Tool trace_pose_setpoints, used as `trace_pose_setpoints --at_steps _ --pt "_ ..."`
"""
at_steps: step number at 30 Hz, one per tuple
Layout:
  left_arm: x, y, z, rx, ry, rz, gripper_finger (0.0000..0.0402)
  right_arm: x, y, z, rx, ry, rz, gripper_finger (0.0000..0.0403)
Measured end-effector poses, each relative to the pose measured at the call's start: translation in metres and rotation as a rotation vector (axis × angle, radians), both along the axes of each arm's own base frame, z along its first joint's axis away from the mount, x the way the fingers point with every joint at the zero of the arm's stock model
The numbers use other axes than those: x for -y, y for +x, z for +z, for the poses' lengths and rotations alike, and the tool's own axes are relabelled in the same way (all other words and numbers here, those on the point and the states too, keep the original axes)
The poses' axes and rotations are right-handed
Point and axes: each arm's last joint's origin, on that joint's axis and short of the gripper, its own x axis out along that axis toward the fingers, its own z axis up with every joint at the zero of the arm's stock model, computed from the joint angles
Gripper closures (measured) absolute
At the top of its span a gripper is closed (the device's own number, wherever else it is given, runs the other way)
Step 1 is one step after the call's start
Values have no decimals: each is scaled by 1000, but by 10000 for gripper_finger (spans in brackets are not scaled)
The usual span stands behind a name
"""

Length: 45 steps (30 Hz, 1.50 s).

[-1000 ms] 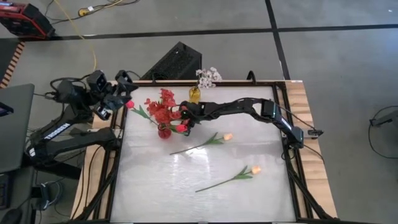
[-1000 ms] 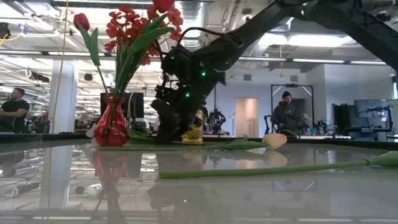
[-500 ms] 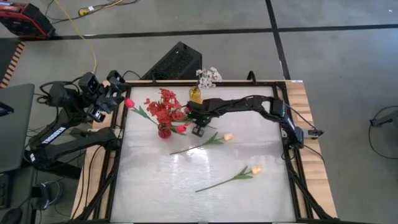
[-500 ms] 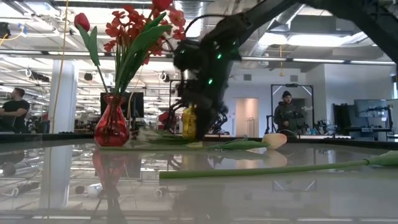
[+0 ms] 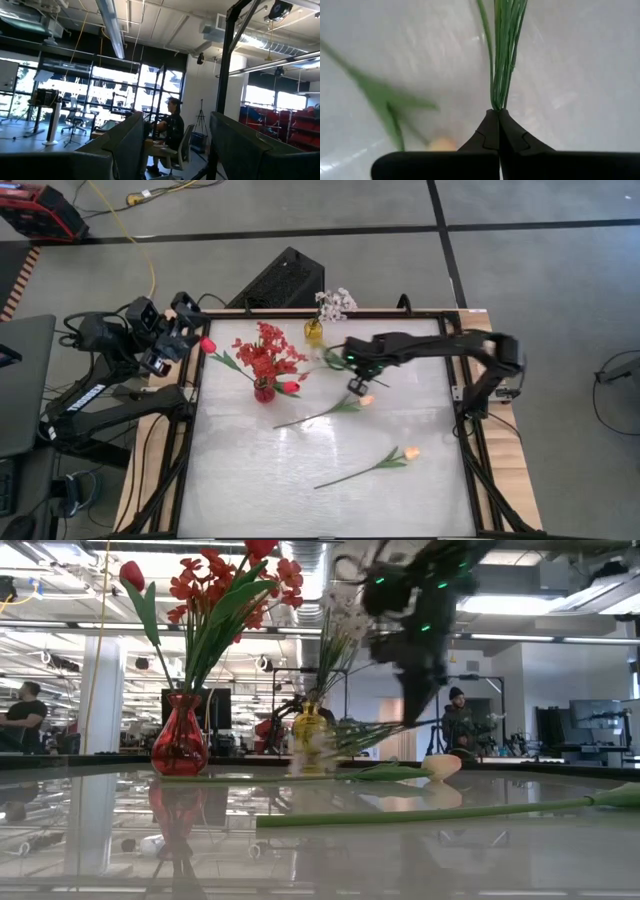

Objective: Sort flowers into vase by color
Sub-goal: Put the white flowers into the yellow flower vase

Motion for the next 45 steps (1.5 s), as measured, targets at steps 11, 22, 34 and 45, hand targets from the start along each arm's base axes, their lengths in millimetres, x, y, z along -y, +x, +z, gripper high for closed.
trace_pose_setpoints --at_steps 11,22,34,45 --pt "-4 3 0 16 -28 59 184 -41 -84 98 491 -71 -34 387" --pt "-10 25 10 153 78 30 184 -59 -125 217 1469 -347 89 387" --pt "-13 96 26 83 130 -27 184 -48 -35 228 1811 -410 221 387" --pt "-15 144 35 -227 96 -49 184 -34 40 248 1846 -385 374 387"
